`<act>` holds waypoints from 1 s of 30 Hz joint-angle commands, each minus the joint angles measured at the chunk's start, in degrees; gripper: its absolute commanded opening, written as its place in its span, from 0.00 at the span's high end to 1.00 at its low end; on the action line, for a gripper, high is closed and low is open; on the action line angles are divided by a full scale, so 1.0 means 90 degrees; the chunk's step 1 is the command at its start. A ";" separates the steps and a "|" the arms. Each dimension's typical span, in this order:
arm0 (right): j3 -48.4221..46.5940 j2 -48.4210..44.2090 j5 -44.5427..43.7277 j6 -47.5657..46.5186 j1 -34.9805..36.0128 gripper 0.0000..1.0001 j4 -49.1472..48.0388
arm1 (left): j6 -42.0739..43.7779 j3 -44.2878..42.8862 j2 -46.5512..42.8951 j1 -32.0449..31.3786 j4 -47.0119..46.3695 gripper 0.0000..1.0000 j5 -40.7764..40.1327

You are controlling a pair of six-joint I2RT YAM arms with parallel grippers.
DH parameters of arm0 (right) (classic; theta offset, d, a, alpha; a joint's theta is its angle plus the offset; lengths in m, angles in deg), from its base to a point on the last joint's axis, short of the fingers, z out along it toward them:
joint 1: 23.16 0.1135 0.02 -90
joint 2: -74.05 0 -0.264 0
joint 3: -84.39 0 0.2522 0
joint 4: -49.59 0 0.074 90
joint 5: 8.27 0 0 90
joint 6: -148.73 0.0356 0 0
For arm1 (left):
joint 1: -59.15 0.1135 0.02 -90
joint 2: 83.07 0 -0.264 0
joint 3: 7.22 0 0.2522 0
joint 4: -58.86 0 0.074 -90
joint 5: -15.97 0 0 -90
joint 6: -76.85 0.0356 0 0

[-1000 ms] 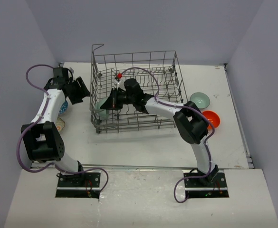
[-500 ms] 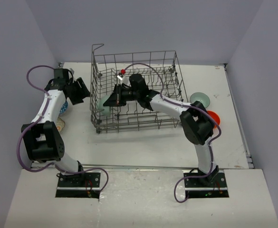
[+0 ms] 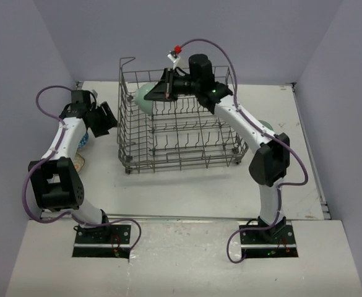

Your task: Unload the bowls from the dish rack

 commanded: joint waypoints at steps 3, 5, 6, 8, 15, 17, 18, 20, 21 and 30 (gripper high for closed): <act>-0.1902 -0.0444 -0.0382 -0.1591 -0.0853 1.00 0.2863 | 0.0279 -0.0219 -0.0211 -0.0080 -0.0149 0.38 -0.0406; -0.1904 -0.0727 -0.0859 -0.1906 -0.1272 1.00 0.3704 | 0.0337 -0.0433 -0.0260 -0.0090 -0.0110 0.38 -0.0563; -0.1846 -0.1067 -0.1104 -0.2197 -0.1420 1.00 0.3987 | 0.0357 -0.0512 -0.0270 -0.0080 -0.0100 0.37 -0.0690; -0.1524 -0.1430 -0.1485 -0.2473 -0.1828 1.00 0.4632 | 0.0376 -0.0707 -0.0299 -0.0080 -0.0080 0.37 -0.0817; 0.1020 -0.3430 -0.4971 -0.2914 -0.2709 1.00 0.5279 | 0.0250 -0.0923 -0.0270 -0.0071 -0.0022 0.36 -0.0945; 0.1570 -0.3745 -0.5508 -0.2748 -0.3080 1.00 0.5279 | 0.0210 -0.0884 -0.0231 -0.0071 -0.0022 0.37 -0.0877; 0.2027 -0.3862 -0.5724 -0.2699 -0.3226 1.00 0.5269 | 0.0210 -0.0874 -0.0221 -0.0071 -0.0022 0.37 -0.0838; 0.2411 -0.4088 -0.5988 -0.2582 -0.3636 1.00 0.5289 | 0.0220 -0.0845 -0.0231 -0.0071 -0.0012 0.37 -0.0818; 0.2741 -0.4127 -0.6096 -0.2581 -0.3783 1.00 0.5279 | 0.0249 -0.0835 -0.0241 -0.0071 0.0007 0.37 -0.0818; 0.4168 -0.4088 -0.6702 -0.2552 -0.5102 1.00 0.5192 | 0.0259 -0.0766 -0.0309 -0.0080 0.0047 0.37 -0.0838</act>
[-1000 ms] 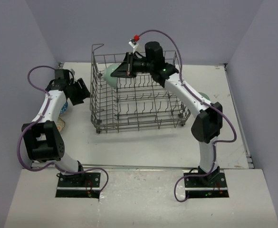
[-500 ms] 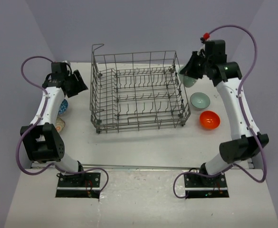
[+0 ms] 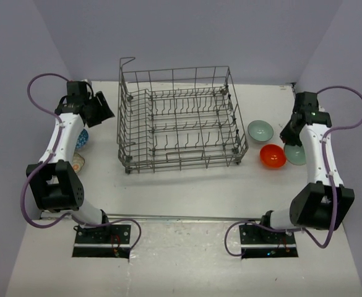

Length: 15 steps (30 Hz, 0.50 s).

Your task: Unload the bowls from the dish rack

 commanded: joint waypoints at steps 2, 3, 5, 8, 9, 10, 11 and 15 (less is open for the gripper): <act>0.0734 -0.0055 -0.0403 0.0005 -0.0333 1.00 -0.0577 | -0.0025 -0.0048 -0.0195 -0.0015 -0.0065 0.37 0.0068; 0.0804 0.0043 -0.0325 0.0015 -0.0469 1.00 -0.0578 | -0.0045 -0.0057 -0.0175 -0.0015 -0.0075 0.37 0.0098; 0.0902 0.0374 -0.0431 -0.0024 -0.0548 1.00 -0.0617 | -0.0074 -0.0077 -0.0166 -0.0015 -0.0075 0.37 0.0137; 0.0845 0.0745 -0.0402 -0.0034 -0.0646 1.00 -0.0608 | -0.0074 -0.0067 -0.0185 -0.0015 -0.0085 0.37 0.0166; 0.0815 0.0844 -0.0421 -0.0034 -0.0647 1.00 -0.0608 | -0.0084 -0.0057 -0.0175 -0.0024 -0.0075 0.37 0.0167; 0.0795 0.0941 -0.0470 -0.0015 -0.0656 1.00 -0.0588 | -0.0084 -0.0048 -0.0175 -0.0015 -0.0075 0.37 0.0167; 0.0795 0.1039 -0.0528 -0.0014 -0.0656 1.00 -0.0569 | -0.0084 -0.0038 -0.0185 -0.0024 -0.0075 0.37 0.0176; 0.0912 0.1498 -0.0578 0.0015 -0.0666 1.00 -0.0568 | -0.0045 -0.0028 -0.0224 -0.0015 -0.0036 0.36 0.0137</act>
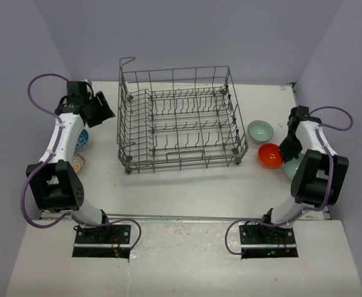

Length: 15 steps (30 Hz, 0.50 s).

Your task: Unload the bowls from the dish rack

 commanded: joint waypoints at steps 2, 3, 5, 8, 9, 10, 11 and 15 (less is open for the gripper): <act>0.0050 0.0229 -0.0408 0.0032 -0.0015 1.00 -0.0194 | 0.0021 -0.0050 -0.0185 -0.0015 -0.0007 0.37 0.0042; 0.0061 0.0336 -0.0466 0.0032 -0.0015 1.00 -0.0204 | 0.0021 -0.0050 -0.0185 -0.0015 -0.0007 0.37 0.0042; 0.0051 0.0415 -0.0515 0.0042 -0.0015 1.00 -0.0185 | 0.0021 -0.0050 -0.0166 -0.0024 -0.0026 0.37 0.0042; 0.0012 0.0502 -0.0584 0.0032 -0.0015 1.00 -0.0195 | 0.0011 -0.0050 -0.0146 -0.0015 -0.0046 0.36 0.0052; -0.0008 0.0541 -0.0565 0.0013 -0.0015 1.00 -0.0185 | 0.0011 -0.0060 -0.0146 -0.0015 -0.0046 0.36 0.0052; -0.0066 0.0639 -0.0564 0.0022 -0.0015 1.00 -0.0127 | 0.0011 -0.0060 -0.0146 -0.0015 -0.0036 0.36 0.0033; -0.0076 0.0659 -0.0584 0.0032 -0.0015 1.00 -0.0117 | 0.0011 -0.0069 -0.0146 -0.0015 -0.0036 0.36 0.0033; 0.0002 0.0503 -0.0419 0.0042 -0.0015 0.78 -0.0233 | -0.0009 -0.0079 -0.0175 -0.0015 -0.0036 0.36 0.0013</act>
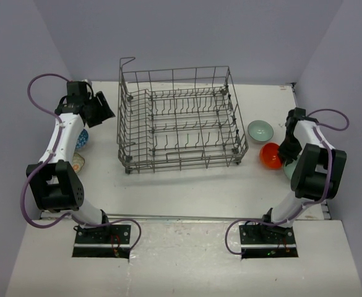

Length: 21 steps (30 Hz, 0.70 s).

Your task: Unload the bowls from the dish rack

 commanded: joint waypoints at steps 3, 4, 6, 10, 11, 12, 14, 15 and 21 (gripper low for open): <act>0.0002 -0.0209 -0.0129 0.0030 -0.0025 0.64 -0.0156 | -0.0038 -0.0060 -0.0185 -0.0015 -0.0036 0.36 0.0016; -0.0017 -0.0229 -0.0080 0.0030 -0.0025 0.59 -0.0156 | -0.0047 -0.0060 -0.0195 -0.0015 -0.0036 0.36 0.0016; -0.0037 -0.0336 -0.0041 0.0030 -0.0025 0.59 -0.0146 | -0.0077 -0.0040 -0.0214 -0.0015 -0.0036 0.36 0.0016; -0.0037 -0.0522 0.0066 0.0039 -0.0025 0.56 -0.0166 | -0.0106 -0.0040 -0.0244 -0.0015 -0.0046 0.36 0.0064; -0.0037 -0.0561 0.0096 0.0039 -0.0025 0.55 -0.0156 | -0.0106 -0.0050 -0.0244 -0.0015 -0.0036 0.36 0.0064; -0.0037 -0.0648 0.0125 0.0059 -0.0025 0.55 -0.0156 | -0.0106 -0.0050 -0.0244 -0.0015 -0.0026 0.36 0.0055; -0.0007 -0.0746 0.0164 0.0069 -0.0015 0.54 -0.0166 | -0.0106 -0.0040 -0.0253 -0.0015 -0.0007 0.36 0.0055; 0.0002 -0.0805 0.0222 0.0088 -0.0015 0.54 -0.0176 | -0.0106 -0.0021 -0.0253 -0.0015 -0.0007 0.36 0.0055; -0.0212 -0.1381 0.0545 0.0185 0.0053 0.49 -0.0049 | -0.0097 0.0067 -0.0370 -0.0015 0.0013 0.36 0.0026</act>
